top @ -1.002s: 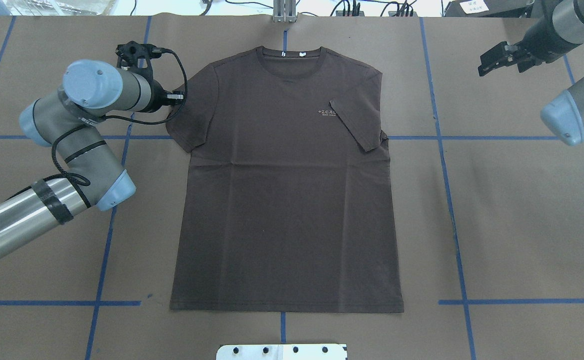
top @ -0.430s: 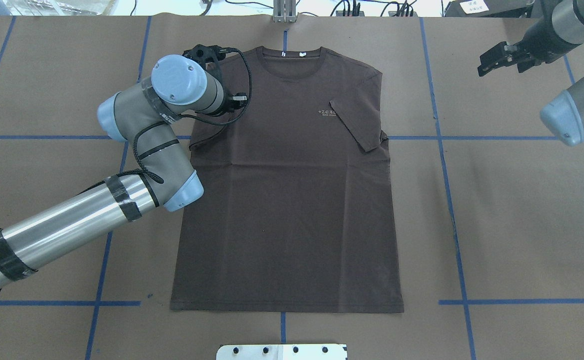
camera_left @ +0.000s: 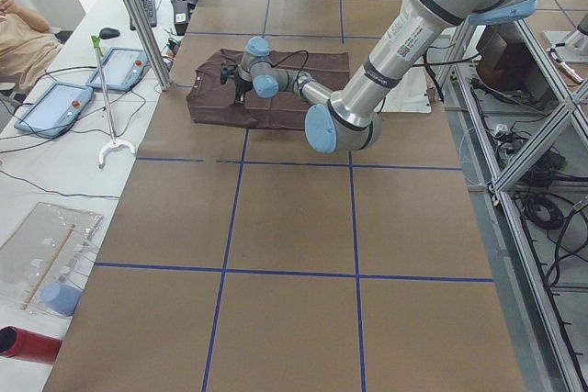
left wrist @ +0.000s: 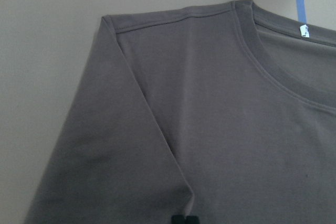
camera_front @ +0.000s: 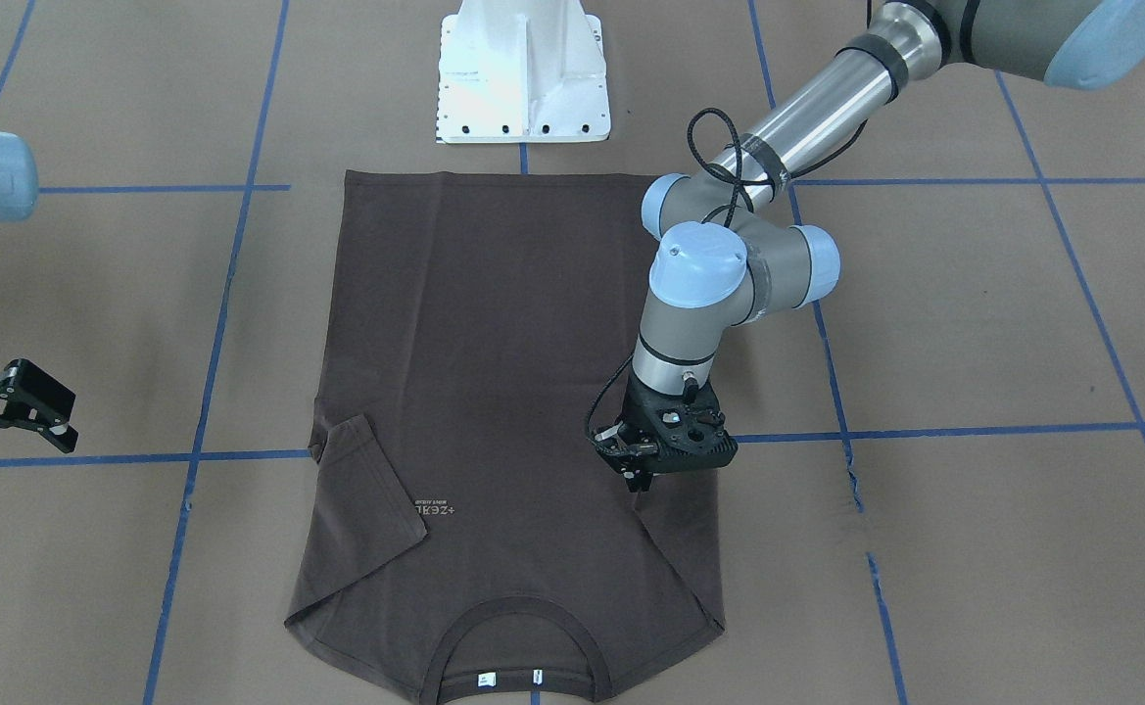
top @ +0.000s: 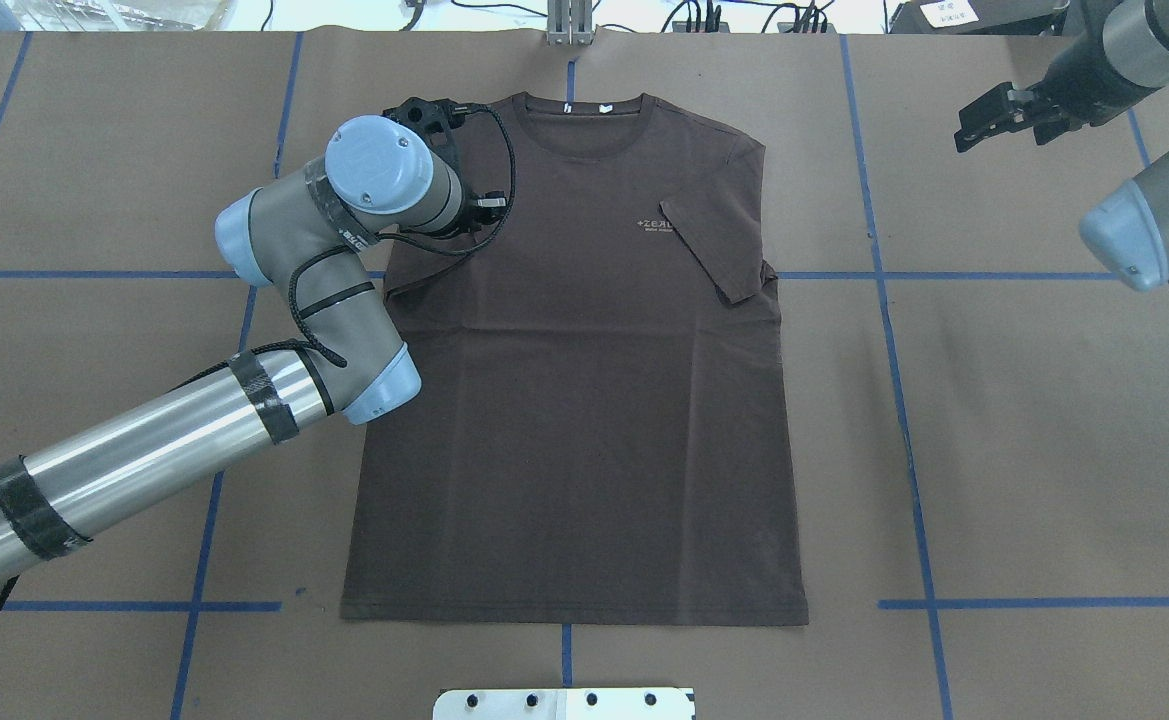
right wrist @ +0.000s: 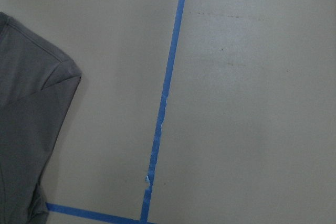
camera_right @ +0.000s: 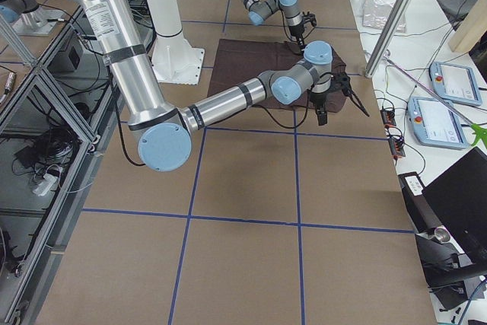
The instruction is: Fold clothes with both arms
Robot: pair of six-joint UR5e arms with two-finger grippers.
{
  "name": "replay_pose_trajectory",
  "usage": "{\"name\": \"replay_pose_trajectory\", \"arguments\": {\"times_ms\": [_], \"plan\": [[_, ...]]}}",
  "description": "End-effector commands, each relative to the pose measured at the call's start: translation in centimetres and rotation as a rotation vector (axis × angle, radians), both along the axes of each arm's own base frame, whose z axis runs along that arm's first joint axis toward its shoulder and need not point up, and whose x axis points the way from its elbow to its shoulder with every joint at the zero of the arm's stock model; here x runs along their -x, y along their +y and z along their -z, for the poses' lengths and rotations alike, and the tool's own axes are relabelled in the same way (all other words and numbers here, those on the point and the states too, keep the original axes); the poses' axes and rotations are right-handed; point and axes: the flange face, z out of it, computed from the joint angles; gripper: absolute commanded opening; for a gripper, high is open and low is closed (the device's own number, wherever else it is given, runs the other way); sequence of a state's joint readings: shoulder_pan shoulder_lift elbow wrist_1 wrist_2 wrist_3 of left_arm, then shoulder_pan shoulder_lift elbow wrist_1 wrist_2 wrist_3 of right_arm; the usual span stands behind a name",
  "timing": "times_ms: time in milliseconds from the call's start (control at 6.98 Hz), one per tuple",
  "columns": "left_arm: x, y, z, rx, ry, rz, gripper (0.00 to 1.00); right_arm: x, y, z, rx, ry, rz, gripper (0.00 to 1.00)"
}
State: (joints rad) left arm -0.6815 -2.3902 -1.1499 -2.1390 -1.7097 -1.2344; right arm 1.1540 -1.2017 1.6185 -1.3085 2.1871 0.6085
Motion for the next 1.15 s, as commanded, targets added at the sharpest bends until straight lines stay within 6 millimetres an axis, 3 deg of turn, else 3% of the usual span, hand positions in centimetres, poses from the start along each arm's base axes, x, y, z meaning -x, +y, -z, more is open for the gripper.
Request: {"name": "replay_pose_trajectory", "arguments": {"times_ms": [0,286,573,716,859,1002], "plan": [[2.2,1.6,0.9,-0.122,-0.014,-0.077,1.00,1.7,0.5,0.8,0.057,-0.026,-0.037,1.00],[5.6,4.9,-0.2,-0.135,0.033,-0.118,1.00,5.3,4.7,4.6,0.114,-0.091,-0.094,1.00],[8.6,9.8,0.3,-0.164,0.086,-0.137,1.00,10.7,14.8,8.1,0.157,-0.140,-0.152,1.00],[8.3,15.0,-0.1,-0.164,0.117,-0.191,1.00,13.2,20.6,9.7,0.204,-0.179,-0.190,1.00],[7.7,19.2,-1.5,-0.117,0.137,-0.213,1.00,16.0,26.2,10.6,0.216,-0.191,-0.230,1.00],[8.4,22.0,-2.1,-0.105,0.151,-0.234,1.00,17.7,31.2,9.9,0.275,-0.190,-0.250,1.00]]}}
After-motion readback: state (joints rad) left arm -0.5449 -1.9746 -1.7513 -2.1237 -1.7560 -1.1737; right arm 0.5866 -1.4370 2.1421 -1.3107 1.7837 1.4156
